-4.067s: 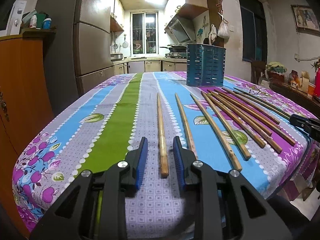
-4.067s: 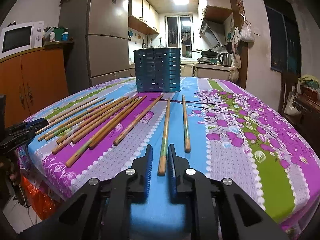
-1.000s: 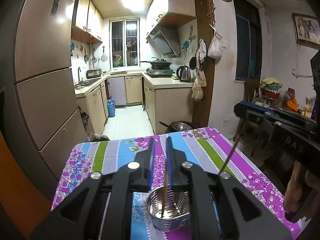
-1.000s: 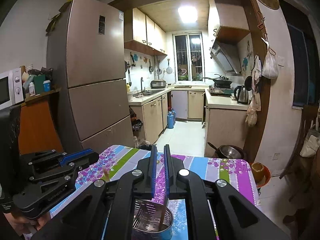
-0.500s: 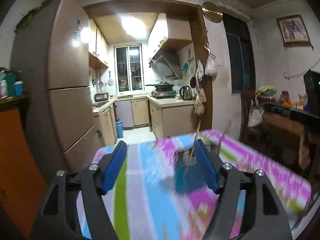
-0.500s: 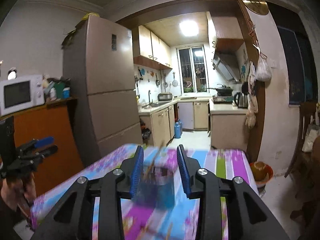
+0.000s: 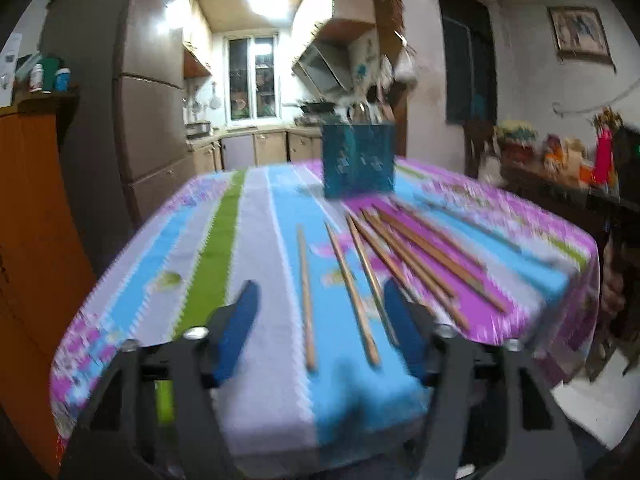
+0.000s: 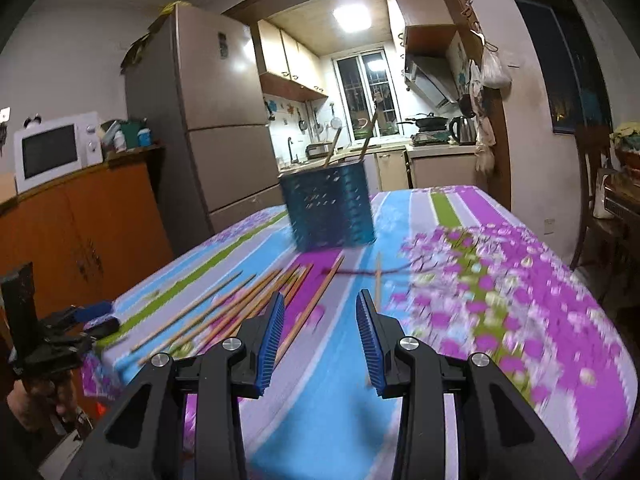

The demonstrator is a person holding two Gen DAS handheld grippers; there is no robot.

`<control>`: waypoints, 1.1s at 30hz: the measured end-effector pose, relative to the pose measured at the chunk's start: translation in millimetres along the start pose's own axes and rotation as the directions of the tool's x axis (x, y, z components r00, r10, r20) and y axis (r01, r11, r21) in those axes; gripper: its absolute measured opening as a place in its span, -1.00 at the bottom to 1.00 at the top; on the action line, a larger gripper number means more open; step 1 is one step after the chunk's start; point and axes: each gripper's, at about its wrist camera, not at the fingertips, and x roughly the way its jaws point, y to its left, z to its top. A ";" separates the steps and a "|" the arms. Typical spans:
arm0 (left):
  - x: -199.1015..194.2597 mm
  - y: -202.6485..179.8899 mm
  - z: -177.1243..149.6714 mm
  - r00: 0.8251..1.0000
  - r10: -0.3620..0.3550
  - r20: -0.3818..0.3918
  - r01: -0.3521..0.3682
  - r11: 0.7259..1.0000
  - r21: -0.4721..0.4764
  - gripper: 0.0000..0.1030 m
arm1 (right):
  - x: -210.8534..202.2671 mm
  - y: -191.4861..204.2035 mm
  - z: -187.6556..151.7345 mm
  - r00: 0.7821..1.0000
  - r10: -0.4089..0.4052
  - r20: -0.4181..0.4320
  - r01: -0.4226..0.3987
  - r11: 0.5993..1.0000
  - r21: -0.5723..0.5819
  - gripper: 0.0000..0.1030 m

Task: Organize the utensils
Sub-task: 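Move the left gripper to another chopstick and close while the right gripper grasps one too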

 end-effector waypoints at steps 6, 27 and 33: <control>13.7 -17.1 -23.1 0.998 -0.032 -0.056 0.034 0.998 0.048 -0.32 | -9.2 18.1 -12.1 1.000 -0.021 -0.008 0.020 0.999 -0.050 -0.25; 31.6 -17.0 -32.7 0.999 -0.042 -0.027 0.044 0.997 0.057 -0.32 | 32.9 67.6 -46.4 0.992 0.023 -0.123 -0.031 0.997 -0.065 -0.39; 30.1 -16.3 -33.6 0.999 -0.048 -0.021 0.049 0.998 0.050 -0.32 | 16.4 91.6 -59.9 0.996 0.021 -0.091 -0.031 0.994 -0.108 -0.43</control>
